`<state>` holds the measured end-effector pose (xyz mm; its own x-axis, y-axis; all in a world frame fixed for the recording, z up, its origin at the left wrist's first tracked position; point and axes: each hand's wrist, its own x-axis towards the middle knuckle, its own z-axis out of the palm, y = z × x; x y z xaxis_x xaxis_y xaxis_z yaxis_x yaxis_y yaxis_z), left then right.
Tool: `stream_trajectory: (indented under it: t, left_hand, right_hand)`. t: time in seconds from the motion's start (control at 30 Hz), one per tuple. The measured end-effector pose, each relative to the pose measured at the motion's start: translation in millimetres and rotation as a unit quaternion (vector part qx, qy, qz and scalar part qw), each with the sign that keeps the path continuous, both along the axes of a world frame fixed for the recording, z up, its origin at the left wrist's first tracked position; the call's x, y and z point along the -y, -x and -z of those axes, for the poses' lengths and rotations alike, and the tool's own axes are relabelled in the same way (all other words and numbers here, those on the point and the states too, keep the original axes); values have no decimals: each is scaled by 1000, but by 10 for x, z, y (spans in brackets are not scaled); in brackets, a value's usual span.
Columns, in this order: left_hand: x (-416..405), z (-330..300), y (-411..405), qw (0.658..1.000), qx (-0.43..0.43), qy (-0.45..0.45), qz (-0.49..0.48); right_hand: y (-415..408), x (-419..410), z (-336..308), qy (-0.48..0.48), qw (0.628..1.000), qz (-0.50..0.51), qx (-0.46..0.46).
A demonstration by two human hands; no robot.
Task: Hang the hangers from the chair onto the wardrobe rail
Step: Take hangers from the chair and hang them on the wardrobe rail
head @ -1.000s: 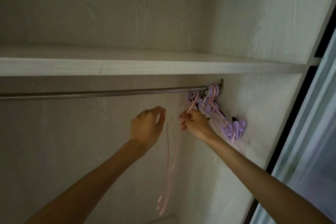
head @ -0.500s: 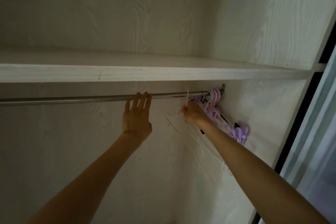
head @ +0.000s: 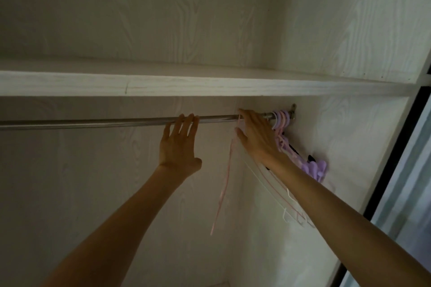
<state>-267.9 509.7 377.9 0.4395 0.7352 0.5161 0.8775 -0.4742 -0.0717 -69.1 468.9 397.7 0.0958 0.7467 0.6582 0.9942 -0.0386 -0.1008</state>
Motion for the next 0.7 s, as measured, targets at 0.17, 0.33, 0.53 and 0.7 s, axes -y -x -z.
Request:
stream_trajectory:
  t: [0.17, 0.33, 0.53, 0.7]
  left_hand:
    - [2, 16, 29, 1000, 6, -9, 5]
    - [20, 41, -14, 1000, -8, -15, -14]
    - [29, 32, -47, 999, -28, -4, -36]
    - [38, 29, -60, 999, -34, 4, -42]
  right_hand:
    - [-190, -178, -40, 13, 993, 21, 119]
    - [-583, -80, -50, -18, 992, 39, 116]
    - [-861, 0, -102, -12, 994, -1, 109]
    - [-861, 47, -130, -6, 994, -18, 104]
